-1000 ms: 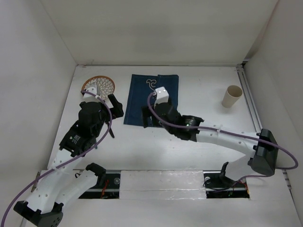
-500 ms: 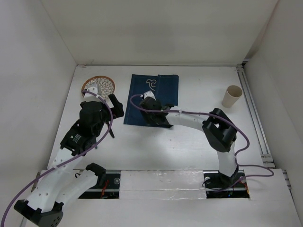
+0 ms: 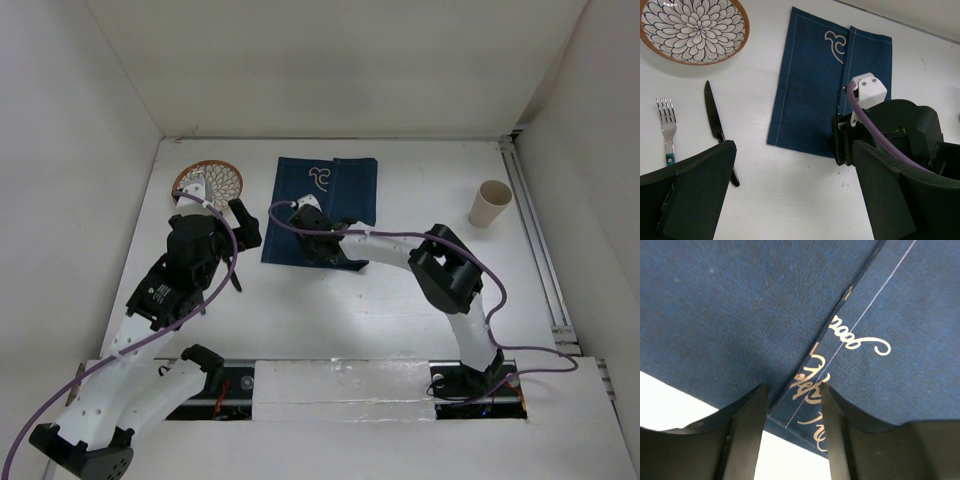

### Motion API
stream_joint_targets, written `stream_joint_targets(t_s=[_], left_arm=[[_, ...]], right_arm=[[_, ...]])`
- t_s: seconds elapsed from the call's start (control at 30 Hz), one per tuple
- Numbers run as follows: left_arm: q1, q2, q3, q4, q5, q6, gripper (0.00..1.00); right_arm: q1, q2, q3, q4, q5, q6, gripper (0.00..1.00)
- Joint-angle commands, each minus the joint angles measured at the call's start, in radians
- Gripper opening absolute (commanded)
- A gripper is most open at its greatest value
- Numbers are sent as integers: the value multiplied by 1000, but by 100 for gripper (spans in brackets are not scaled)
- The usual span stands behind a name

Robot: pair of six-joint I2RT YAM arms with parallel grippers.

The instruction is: Set the dinner table for one person

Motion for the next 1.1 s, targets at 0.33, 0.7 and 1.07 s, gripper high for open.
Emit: stream_joint_targets(t_s=[0.33, 0.7, 1.07], left_arm=[[2, -18, -1, 35, 3, 4, 100], [2, -18, -1, 35, 3, 4, 100], [2, -18, -1, 35, 13, 4, 100]], right_arm=[[-15, 1, 7, 20, -19, 35, 9], [-93, -192, -107, 69, 34, 64, 0], [-430, -616, -485, 60, 168, 260, 15]])
